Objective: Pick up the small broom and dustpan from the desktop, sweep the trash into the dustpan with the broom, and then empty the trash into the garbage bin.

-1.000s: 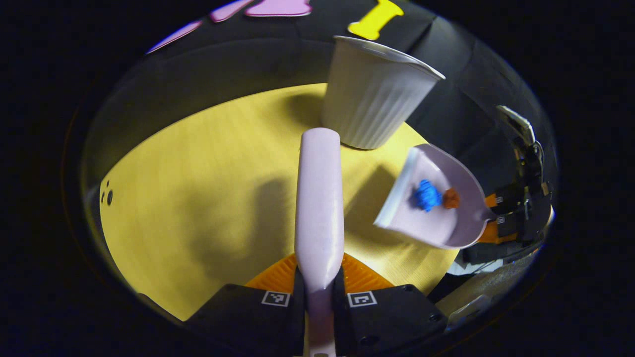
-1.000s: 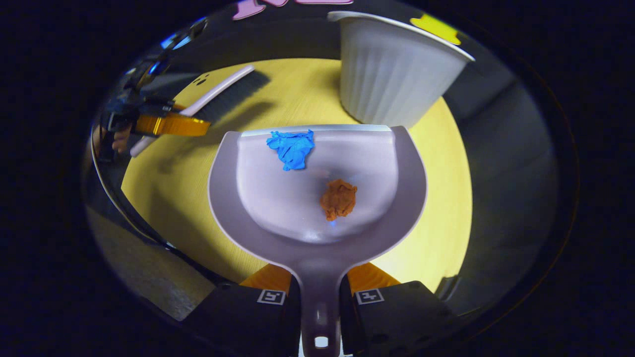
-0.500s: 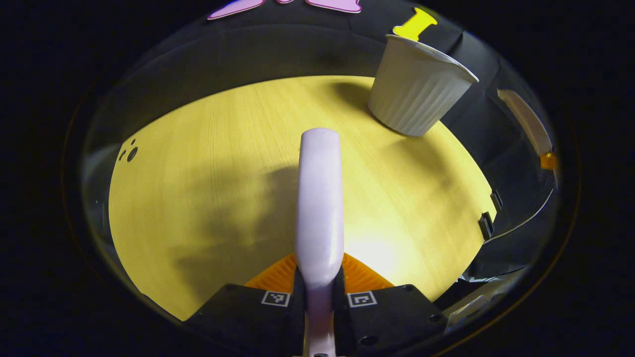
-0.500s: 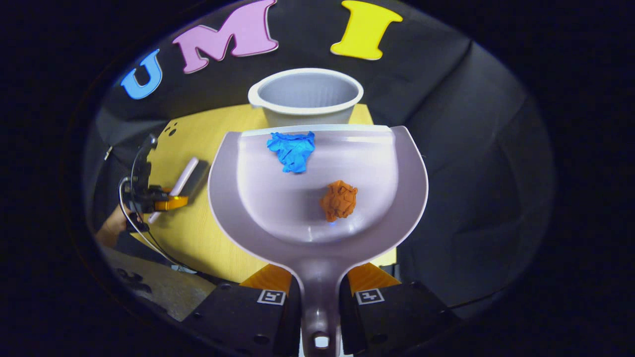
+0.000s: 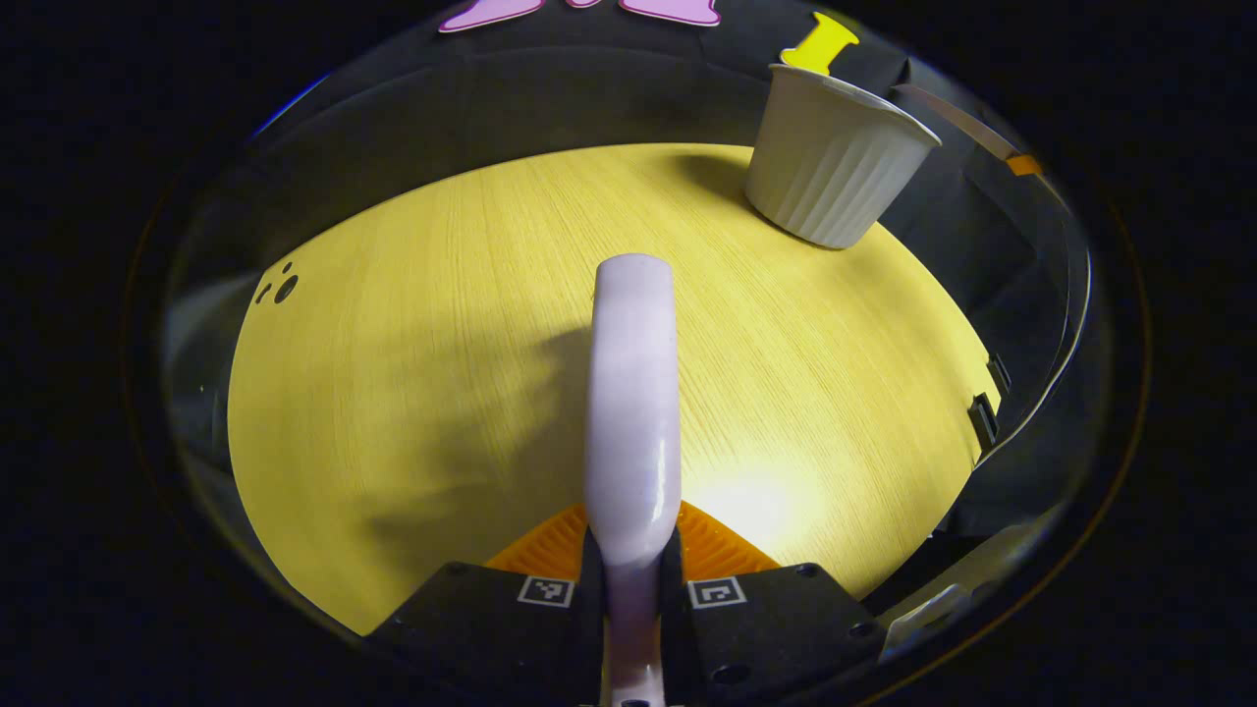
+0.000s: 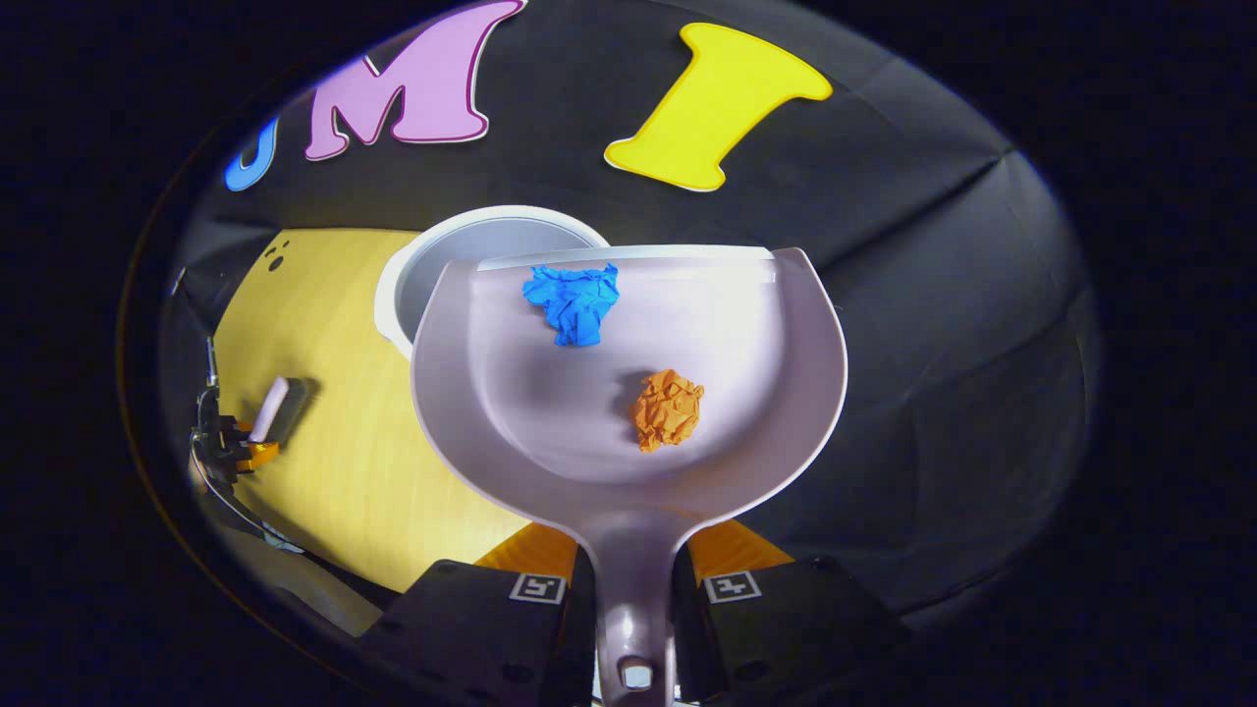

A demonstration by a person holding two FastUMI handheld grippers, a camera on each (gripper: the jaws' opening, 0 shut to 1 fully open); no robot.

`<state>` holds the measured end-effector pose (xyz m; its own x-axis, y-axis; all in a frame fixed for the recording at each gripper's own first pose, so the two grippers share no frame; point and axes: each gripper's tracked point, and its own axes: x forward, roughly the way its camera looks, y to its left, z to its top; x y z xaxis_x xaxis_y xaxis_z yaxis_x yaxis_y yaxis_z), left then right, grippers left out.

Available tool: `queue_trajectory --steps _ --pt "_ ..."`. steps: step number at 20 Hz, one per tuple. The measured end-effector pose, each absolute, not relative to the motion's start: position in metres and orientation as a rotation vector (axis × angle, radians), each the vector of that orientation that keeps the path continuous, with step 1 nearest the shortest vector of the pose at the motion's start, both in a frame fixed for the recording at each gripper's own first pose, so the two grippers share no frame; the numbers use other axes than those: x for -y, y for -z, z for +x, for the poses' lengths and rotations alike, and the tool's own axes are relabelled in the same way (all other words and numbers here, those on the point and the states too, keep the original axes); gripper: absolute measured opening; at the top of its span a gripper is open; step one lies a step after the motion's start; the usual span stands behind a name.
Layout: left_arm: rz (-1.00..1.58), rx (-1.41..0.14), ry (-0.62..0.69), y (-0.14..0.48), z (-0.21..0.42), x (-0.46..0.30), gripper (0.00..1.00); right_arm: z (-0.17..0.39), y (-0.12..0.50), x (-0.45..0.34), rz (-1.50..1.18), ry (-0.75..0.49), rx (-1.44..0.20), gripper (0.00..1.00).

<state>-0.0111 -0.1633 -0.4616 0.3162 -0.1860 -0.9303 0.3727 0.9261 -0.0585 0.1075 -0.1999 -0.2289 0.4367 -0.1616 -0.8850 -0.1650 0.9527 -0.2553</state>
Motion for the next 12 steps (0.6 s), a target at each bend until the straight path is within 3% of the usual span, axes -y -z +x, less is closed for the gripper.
queue_trajectory --steps 12 --pt "0.126 -1.215 0.359 0.467 -0.017 0.167 0.28 0.162 0.245 0.192 -0.808 -0.140 -1.341 0.35"
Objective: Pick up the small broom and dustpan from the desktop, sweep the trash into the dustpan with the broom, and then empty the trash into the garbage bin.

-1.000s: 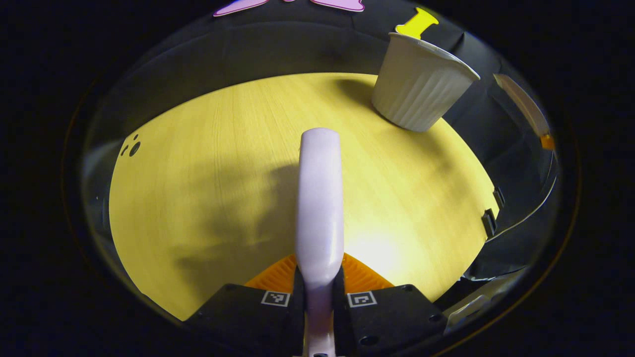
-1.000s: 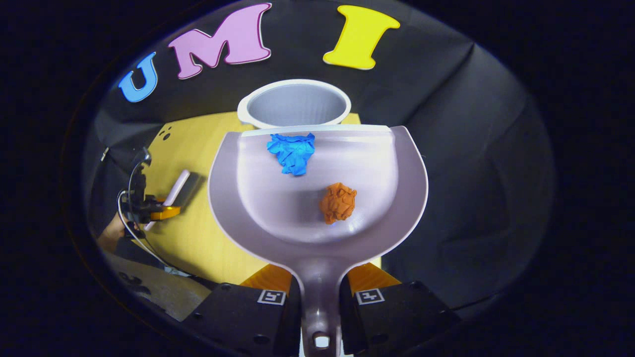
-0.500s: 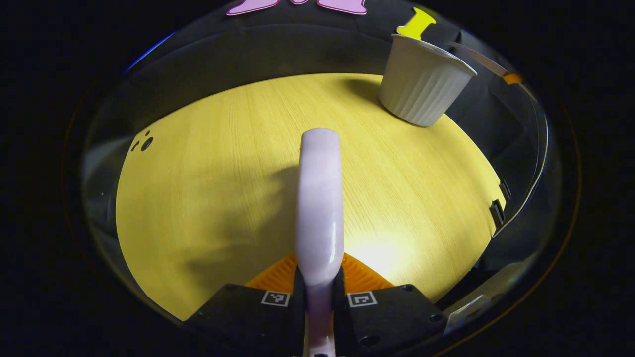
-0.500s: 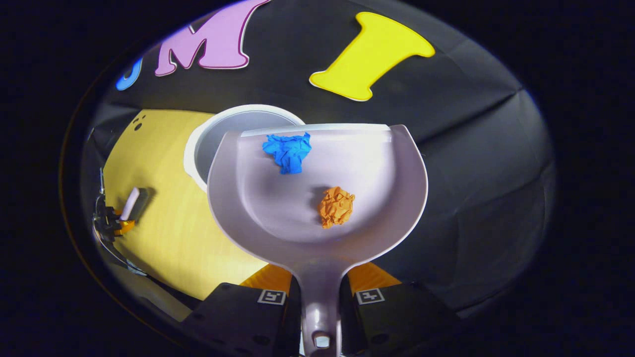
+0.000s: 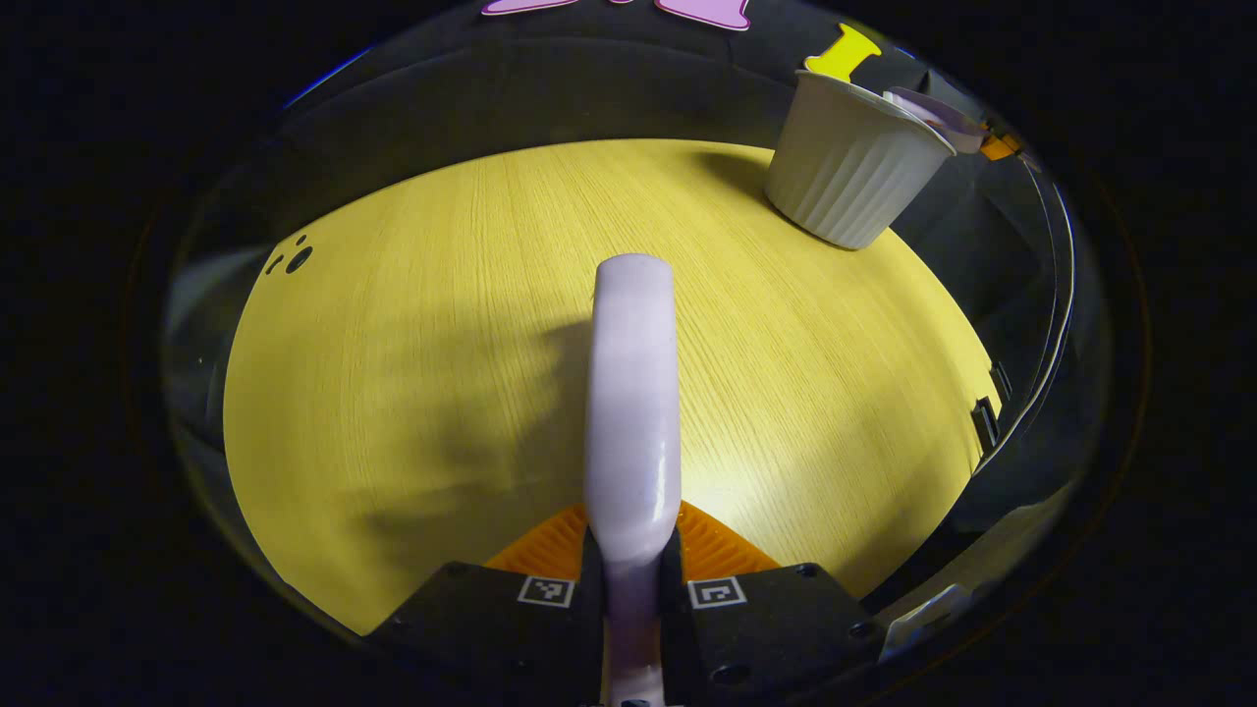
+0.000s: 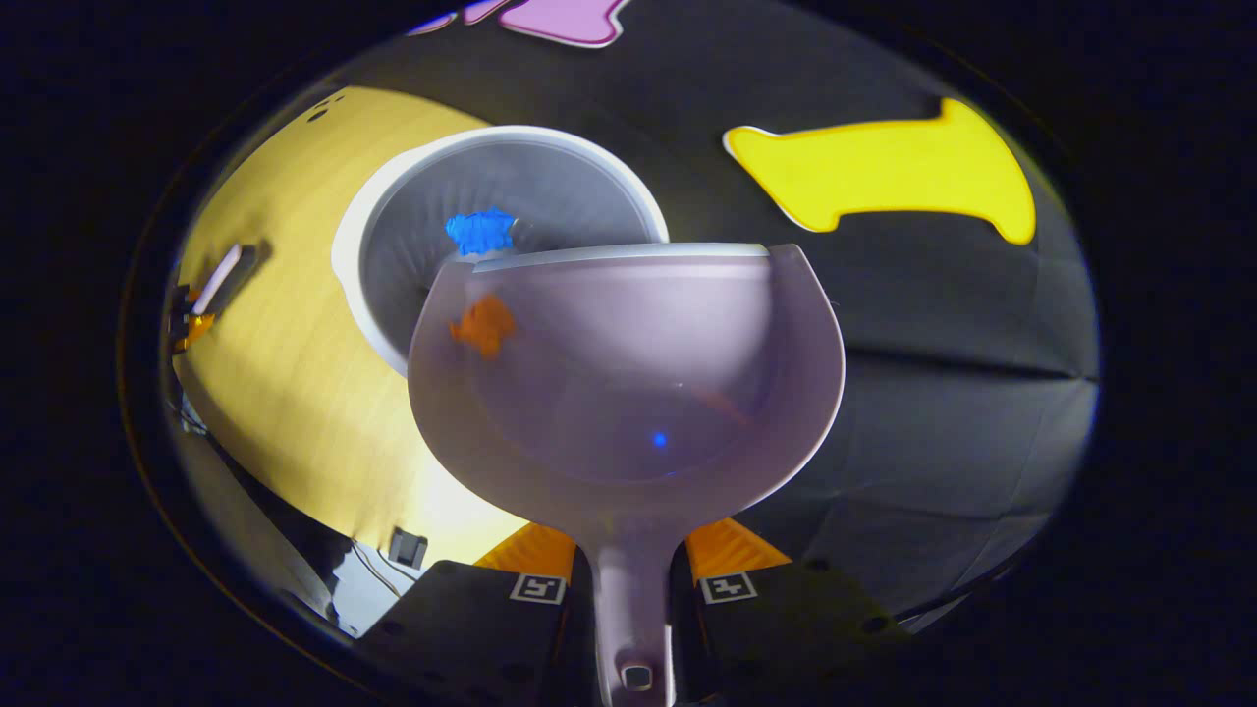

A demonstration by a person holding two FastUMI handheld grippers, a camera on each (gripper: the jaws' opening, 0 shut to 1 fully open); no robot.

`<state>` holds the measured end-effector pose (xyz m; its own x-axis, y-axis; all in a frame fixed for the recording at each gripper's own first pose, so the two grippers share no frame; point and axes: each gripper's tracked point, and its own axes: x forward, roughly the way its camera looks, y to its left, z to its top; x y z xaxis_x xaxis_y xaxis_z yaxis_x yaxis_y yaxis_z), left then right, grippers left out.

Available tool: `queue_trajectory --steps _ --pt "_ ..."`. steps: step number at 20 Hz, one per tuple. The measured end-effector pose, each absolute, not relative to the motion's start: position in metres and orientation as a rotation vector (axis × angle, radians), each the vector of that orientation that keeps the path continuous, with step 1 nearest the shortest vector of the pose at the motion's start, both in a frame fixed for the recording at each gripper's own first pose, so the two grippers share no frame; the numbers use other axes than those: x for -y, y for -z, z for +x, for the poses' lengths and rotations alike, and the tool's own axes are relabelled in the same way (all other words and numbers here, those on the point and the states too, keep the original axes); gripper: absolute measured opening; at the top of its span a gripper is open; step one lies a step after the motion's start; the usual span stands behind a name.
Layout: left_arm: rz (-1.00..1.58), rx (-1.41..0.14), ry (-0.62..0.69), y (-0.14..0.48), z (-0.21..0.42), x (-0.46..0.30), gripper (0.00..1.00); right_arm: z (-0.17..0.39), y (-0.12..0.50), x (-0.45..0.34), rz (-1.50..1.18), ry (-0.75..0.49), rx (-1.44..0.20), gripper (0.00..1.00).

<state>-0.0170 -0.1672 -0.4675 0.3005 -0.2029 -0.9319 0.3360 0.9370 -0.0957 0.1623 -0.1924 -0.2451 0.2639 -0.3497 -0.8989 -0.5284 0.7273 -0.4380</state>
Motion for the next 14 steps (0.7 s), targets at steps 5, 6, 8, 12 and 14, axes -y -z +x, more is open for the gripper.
queue_trajectory --steps 5,6,8,12,14 --pt "0.113 -1.210 0.366 0.467 -0.016 0.167 0.27 0.170 0.253 0.186 -0.820 -0.146 -1.356 0.35" --pt "0.115 -1.210 0.365 0.467 -0.016 0.167 0.27 0.170 0.254 0.186 -0.815 -0.146 -1.354 0.35" --pt "0.121 -1.211 0.364 0.467 -0.016 0.166 0.27 0.170 0.252 0.189 -0.809 -0.139 -1.342 0.35" --pt "0.139 -1.210 0.356 0.467 -0.015 0.165 0.28 0.166 0.241 0.188 -0.751 -0.129 -1.272 0.35" --pt "0.150 -1.207 0.349 0.466 -0.015 0.164 0.28 0.161 0.229 0.182 -0.670 -0.127 -1.223 0.35"
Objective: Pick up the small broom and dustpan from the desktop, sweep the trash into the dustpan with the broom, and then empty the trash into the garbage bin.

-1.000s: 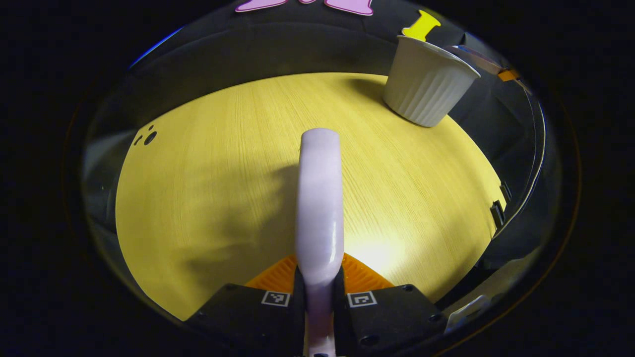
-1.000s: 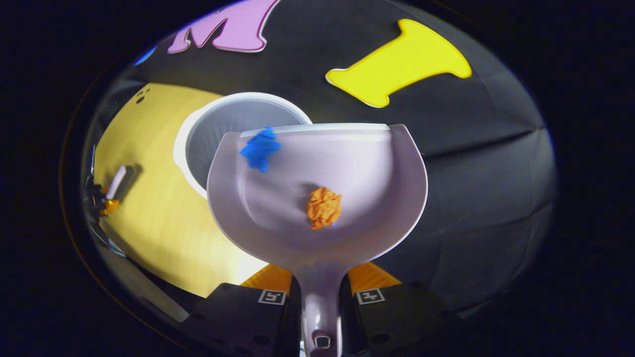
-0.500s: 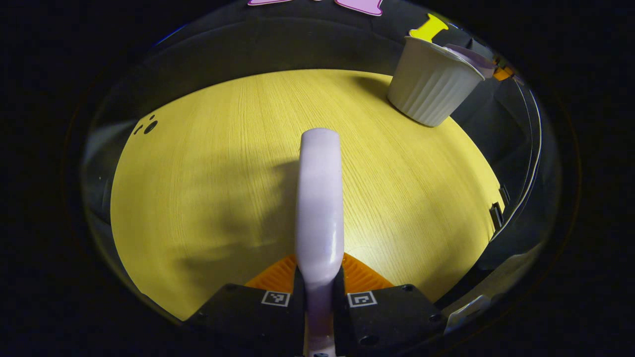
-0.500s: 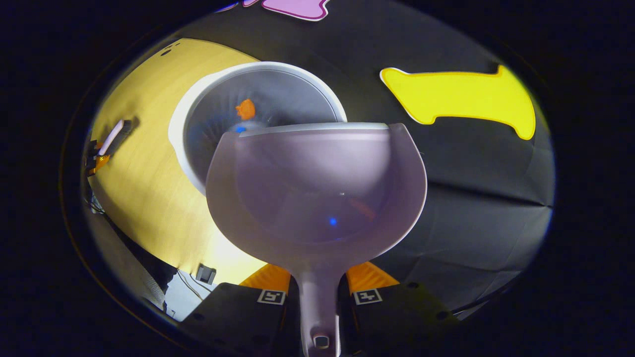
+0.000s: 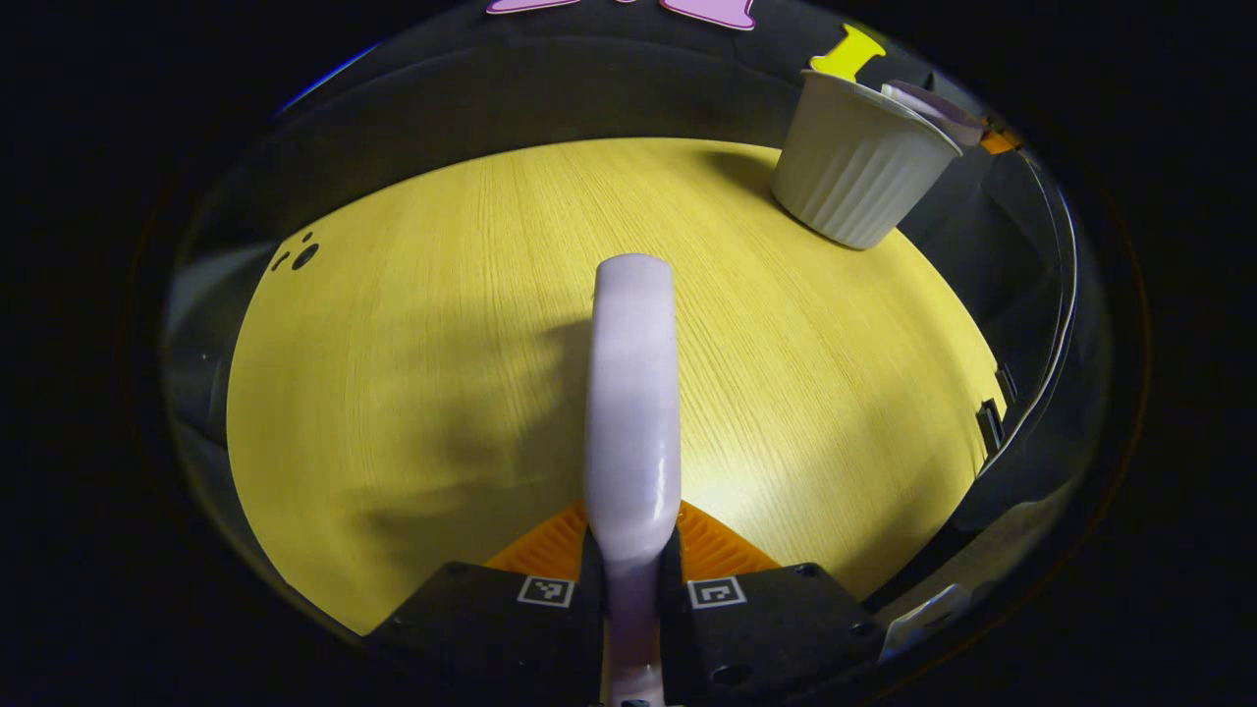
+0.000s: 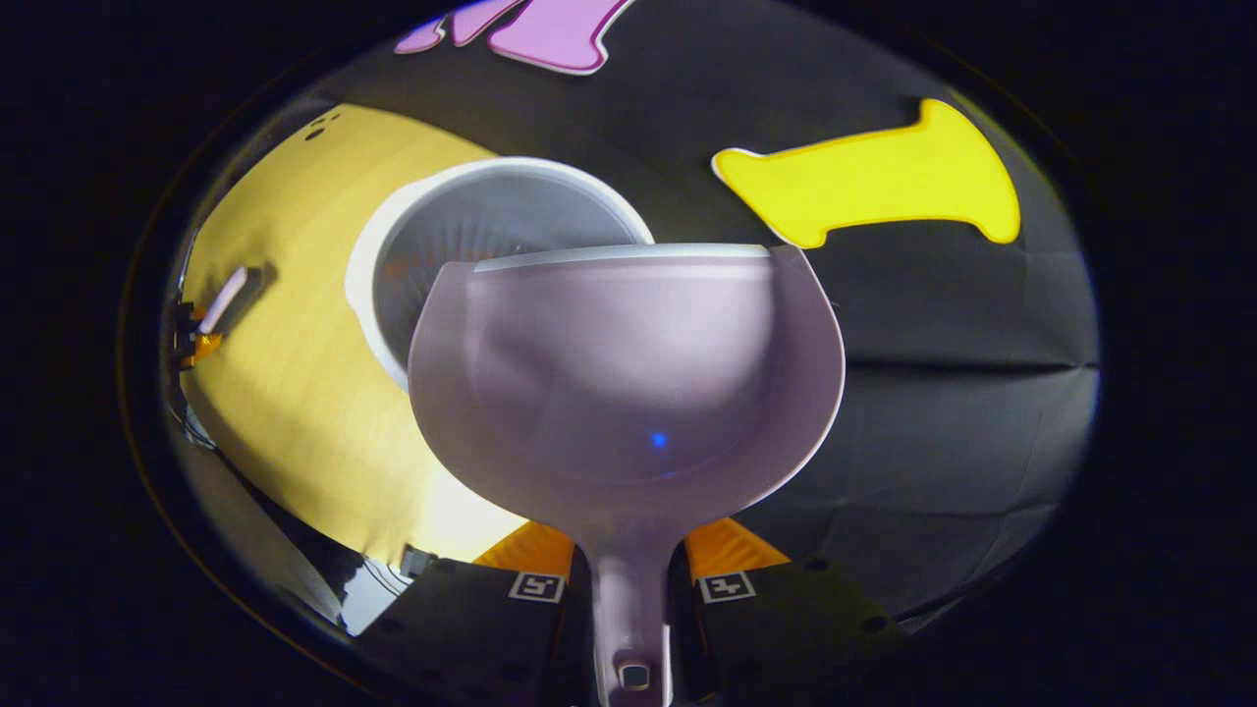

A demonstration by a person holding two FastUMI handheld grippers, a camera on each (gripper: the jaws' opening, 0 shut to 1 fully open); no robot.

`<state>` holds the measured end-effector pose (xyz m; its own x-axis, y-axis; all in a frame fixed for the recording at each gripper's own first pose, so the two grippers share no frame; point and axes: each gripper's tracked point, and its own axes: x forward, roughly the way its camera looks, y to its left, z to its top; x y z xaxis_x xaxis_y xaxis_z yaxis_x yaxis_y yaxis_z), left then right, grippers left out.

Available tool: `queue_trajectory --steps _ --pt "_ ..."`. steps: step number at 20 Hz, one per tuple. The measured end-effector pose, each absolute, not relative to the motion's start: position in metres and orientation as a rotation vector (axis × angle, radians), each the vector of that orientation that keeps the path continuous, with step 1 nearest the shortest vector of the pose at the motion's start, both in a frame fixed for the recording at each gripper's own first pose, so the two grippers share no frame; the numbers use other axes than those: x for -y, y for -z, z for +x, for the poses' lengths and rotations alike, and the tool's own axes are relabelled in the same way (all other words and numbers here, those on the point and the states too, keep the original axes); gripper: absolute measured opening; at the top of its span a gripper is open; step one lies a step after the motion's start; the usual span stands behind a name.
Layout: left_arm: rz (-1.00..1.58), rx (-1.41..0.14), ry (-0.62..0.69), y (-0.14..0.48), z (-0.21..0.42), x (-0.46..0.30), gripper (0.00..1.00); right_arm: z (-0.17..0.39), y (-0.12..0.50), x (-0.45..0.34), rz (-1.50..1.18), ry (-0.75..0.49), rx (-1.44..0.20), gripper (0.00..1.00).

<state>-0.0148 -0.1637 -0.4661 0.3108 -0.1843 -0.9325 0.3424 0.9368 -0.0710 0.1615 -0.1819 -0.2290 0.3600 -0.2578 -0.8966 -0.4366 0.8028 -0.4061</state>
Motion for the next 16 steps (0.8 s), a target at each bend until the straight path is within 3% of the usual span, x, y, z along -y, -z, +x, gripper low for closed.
queue_trajectory --steps 8,16 --pt "0.182 -1.195 0.309 0.465 -0.012 0.158 0.28 0.088 0.193 0.133 -0.358 -0.217 -1.050 0.35" --pt "0.215 -1.179 0.294 0.464 -0.006 0.146 0.28 -0.020 0.253 0.060 -0.205 -0.362 -1.133 0.35"
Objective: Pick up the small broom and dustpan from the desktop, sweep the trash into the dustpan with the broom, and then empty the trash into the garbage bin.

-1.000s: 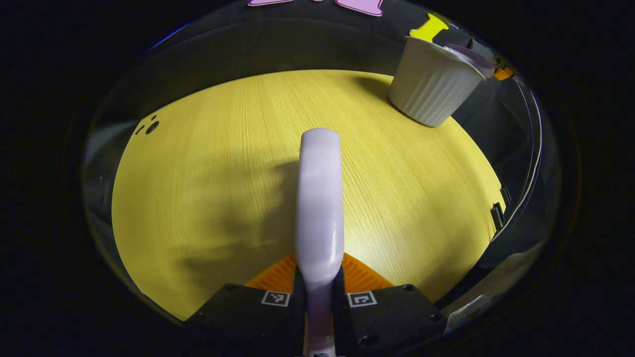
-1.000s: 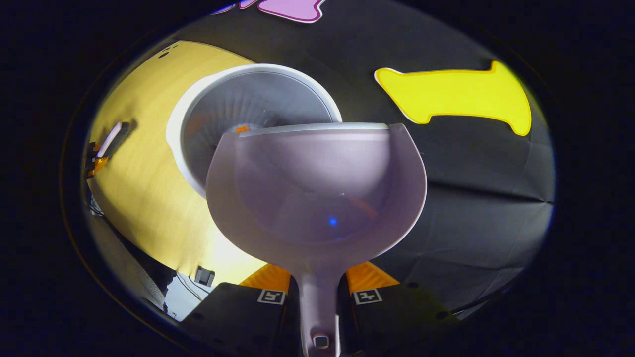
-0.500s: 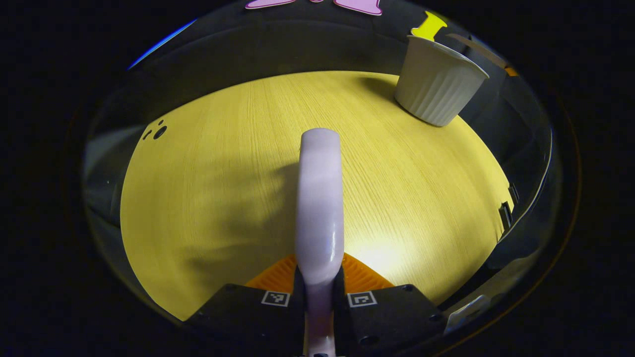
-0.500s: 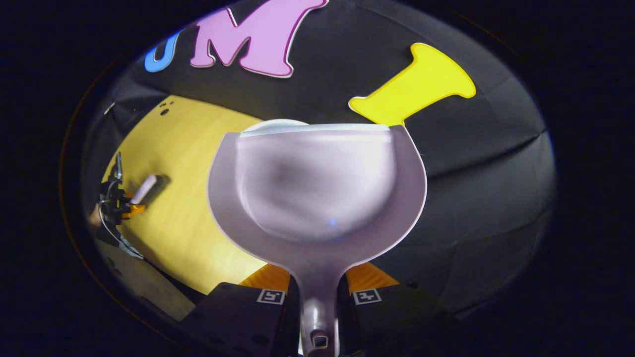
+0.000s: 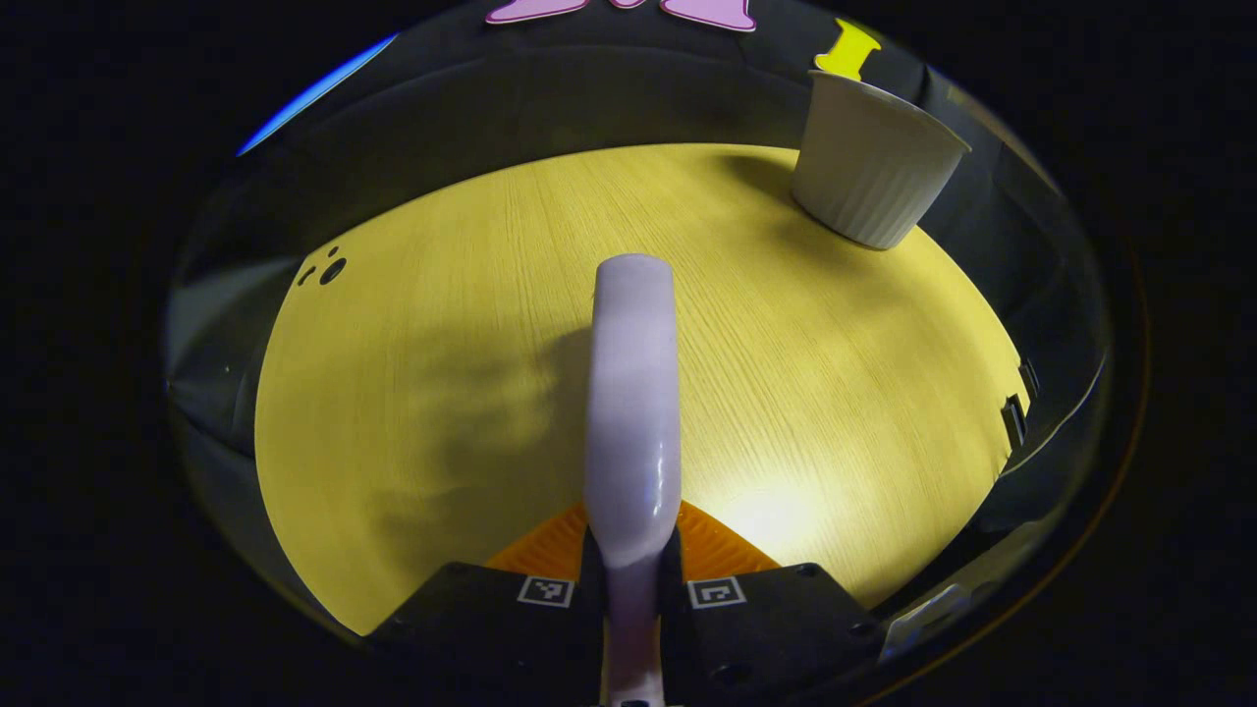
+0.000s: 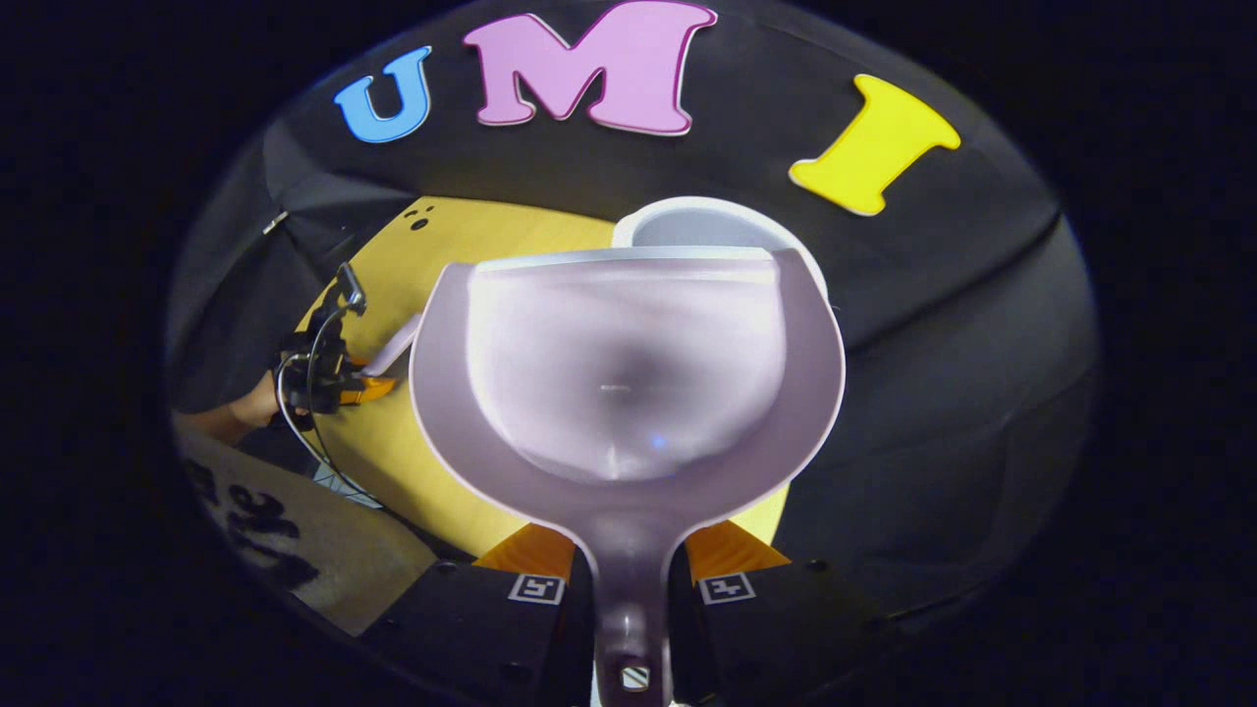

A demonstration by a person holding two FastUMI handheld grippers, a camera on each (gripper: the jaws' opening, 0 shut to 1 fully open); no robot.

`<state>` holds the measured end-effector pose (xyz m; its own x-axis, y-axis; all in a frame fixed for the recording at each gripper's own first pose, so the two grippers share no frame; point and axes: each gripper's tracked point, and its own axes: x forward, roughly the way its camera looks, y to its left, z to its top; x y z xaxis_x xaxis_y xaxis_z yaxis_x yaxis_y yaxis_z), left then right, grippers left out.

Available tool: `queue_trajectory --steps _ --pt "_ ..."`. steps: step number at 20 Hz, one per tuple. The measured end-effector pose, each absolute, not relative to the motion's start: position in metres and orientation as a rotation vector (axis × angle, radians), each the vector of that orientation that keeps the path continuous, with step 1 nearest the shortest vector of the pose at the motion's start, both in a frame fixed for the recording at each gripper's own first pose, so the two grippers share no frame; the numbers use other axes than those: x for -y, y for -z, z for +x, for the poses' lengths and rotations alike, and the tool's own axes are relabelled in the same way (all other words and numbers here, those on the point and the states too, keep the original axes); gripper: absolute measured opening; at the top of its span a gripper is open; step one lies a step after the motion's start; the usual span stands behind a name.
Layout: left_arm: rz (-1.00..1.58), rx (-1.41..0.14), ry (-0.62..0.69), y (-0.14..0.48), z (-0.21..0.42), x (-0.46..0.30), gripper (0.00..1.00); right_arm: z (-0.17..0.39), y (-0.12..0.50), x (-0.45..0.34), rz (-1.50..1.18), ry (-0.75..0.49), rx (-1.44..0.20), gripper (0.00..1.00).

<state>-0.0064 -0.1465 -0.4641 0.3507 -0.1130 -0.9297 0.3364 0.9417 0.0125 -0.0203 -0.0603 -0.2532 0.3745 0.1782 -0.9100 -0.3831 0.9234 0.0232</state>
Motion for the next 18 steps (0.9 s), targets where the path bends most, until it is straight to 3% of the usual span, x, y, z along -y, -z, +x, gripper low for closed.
queue_trajectory --steps 3,4,6,13,15,18 --pt "0.231 -1.172 0.286 0.463 -0.004 0.142 0.27 -0.048 0.288 0.034 -0.181 -0.411 -1.180 0.32" --pt "0.238 -1.168 0.285 0.464 -0.003 0.141 0.27 -0.054 0.299 0.027 -0.173 -0.423 -1.195 0.37" --pt "0.258 -1.164 0.287 0.465 -0.001 0.138 0.28 -0.063 0.325 0.015 -0.175 -0.427 -1.216 0.37" --pt "0.270 -1.178 0.251 0.470 0.005 0.123 0.29 -0.079 0.429 -0.020 -0.123 -0.391 -1.266 0.37" --pt "0.266 -1.181 0.230 0.474 0.007 0.120 0.28 -0.080 0.451 -0.029 -0.119 -0.386 -1.275 0.32" --pt "0.274 -1.181 0.217 0.476 0.009 0.115 0.28 -0.077 0.477 -0.044 -0.098 -0.383 -1.295 0.35"
